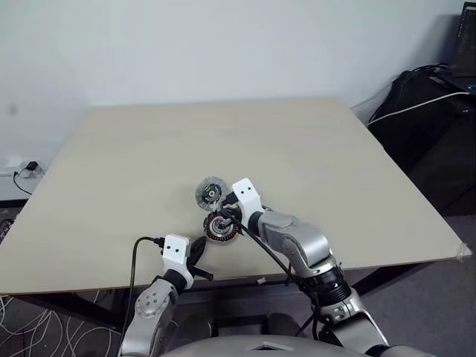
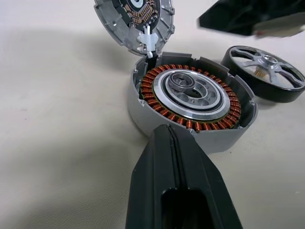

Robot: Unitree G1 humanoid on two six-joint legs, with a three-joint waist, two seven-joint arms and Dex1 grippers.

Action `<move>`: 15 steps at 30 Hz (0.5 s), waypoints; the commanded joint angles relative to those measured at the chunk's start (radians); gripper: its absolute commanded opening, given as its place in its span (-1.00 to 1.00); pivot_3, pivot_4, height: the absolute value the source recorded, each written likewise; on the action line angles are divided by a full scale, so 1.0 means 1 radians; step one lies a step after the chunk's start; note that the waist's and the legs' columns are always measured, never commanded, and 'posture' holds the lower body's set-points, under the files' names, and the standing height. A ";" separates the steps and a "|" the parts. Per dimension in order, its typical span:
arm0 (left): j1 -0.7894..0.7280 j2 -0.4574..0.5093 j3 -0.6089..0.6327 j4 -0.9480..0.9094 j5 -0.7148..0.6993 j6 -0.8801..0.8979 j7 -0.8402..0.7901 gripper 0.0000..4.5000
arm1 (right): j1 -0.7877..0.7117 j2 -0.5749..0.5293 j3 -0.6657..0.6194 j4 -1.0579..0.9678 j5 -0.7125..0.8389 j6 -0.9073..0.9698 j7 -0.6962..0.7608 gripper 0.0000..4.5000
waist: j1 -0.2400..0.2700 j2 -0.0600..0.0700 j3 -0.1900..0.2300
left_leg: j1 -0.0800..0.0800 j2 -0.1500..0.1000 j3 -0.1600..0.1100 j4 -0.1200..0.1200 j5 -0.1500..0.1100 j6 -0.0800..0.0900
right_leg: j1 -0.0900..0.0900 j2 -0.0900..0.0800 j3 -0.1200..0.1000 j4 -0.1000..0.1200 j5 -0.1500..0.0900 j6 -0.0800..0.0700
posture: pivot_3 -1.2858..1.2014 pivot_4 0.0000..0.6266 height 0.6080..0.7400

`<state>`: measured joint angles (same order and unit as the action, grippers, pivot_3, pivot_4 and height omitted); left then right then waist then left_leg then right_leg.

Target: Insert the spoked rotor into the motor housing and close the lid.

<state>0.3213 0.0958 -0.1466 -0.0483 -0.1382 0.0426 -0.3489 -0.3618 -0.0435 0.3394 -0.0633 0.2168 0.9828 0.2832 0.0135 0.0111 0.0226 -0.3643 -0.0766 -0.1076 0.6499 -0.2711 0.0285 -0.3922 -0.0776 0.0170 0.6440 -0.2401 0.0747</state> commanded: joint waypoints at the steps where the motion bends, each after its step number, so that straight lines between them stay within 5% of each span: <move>1: -0.006 -0.004 0.005 -0.043 -0.012 -0.012 0.002 -1.00 | -0.039 0.015 0.015 0.040 -0.011 0.008 0.010 -0.98 | 0.000 0.000 0.000 | 0.000 0.000 0.000 0.000 0.000 0.000 | 0.000 0.000 0.000 0.000 0.000 0.000 | 0.03 -1.00 1.00; 15: -0.001 0.003 0.006 -0.042 -0.017 -0.016 -0.010 -1.00 | -0.114 0.066 0.065 0.168 -0.054 -0.035 0.047 -0.98 | -0.013 0.001 0.000 | 0.000 0.000 0.000 0.000 0.000 0.000 | 0.000 0.000 0.000 0.000 0.000 0.000 | 0.03 -1.00 1.00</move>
<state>0.3273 0.0994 -0.1461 -0.0484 -0.1390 0.0416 -0.3522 -0.4497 0.0093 0.4050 0.1147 0.1636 0.9664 0.3236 0.0001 0.0121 0.0222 -0.3641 -0.0767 -0.1077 0.6496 -0.2710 0.0283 -0.3924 -0.0774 0.0170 0.6444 -0.2401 0.0745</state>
